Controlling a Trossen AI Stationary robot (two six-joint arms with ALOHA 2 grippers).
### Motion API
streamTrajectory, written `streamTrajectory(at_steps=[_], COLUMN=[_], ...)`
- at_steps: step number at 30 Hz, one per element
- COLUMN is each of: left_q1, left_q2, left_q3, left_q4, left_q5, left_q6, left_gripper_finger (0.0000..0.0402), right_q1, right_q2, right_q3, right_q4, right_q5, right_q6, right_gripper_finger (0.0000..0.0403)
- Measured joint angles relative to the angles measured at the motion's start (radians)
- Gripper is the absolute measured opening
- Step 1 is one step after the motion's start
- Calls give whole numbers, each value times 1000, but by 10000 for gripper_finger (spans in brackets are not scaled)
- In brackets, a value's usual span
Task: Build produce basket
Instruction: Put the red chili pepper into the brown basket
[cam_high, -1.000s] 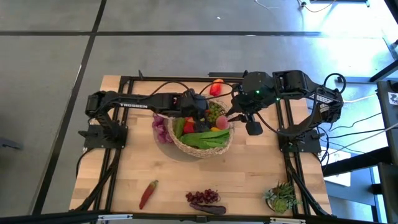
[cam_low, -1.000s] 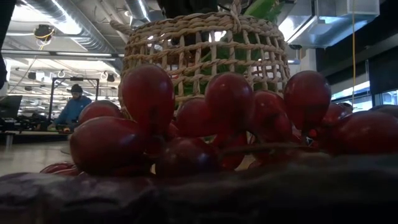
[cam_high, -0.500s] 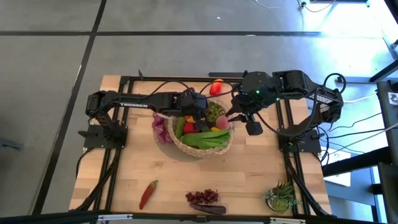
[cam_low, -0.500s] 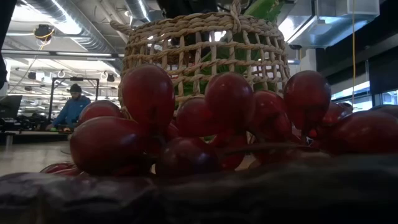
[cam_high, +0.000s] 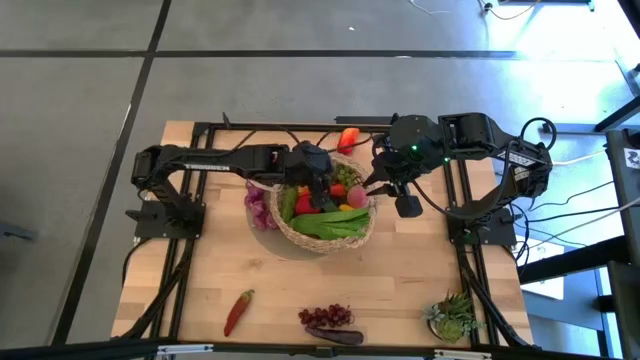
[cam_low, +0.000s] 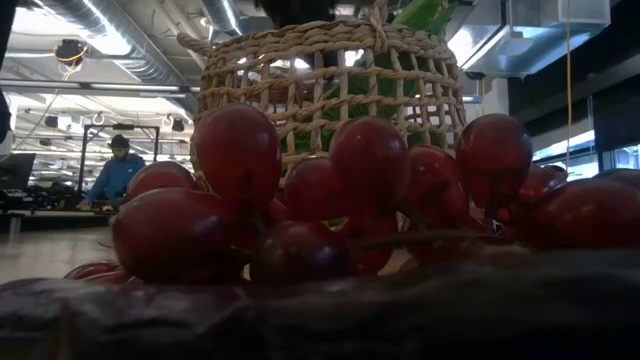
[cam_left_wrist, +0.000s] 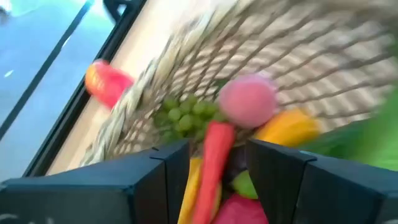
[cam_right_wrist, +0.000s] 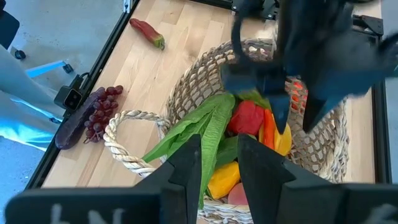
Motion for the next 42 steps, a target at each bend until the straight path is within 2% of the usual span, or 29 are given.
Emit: streamTrajectory(at_steps=[6,12,19,25,30,36,38,42], left_q1=[-44,-61,-132,-237,-342,-483,-541,-644], left_q2=[-85,-143,-200,-204,-228,-235,-241,-236], left_q3=[118,212,217,216,159,29,-17,-99], left_q4=[-97,-387,-725,-1005,-988,-986,-957,-828], left_q5=[17,20,27,37,156,335,401,470], left_q6=[-49,-345,-617,-991,-1072,-1260,-1331,-1416], left_gripper_finger=[142,143,144,144,144,144,144,144], right_q1=[0,0,0,0,0,0,0,0], right_q2=[0,0,14,16,17,17,17,17], right_q3=[0,0,0,-1,-1,-1,-2,-2], right_q4=[-1,-13,-19,-20,-19,-19,-19,-19], right_q5=[0,-46,-105,-105,-104,-104,-104,-104], right_q6=[0,-2,-2,-2,-10,-23,-23,-25], right_gripper_finger=[97,97,97,97,97,97,97,97])
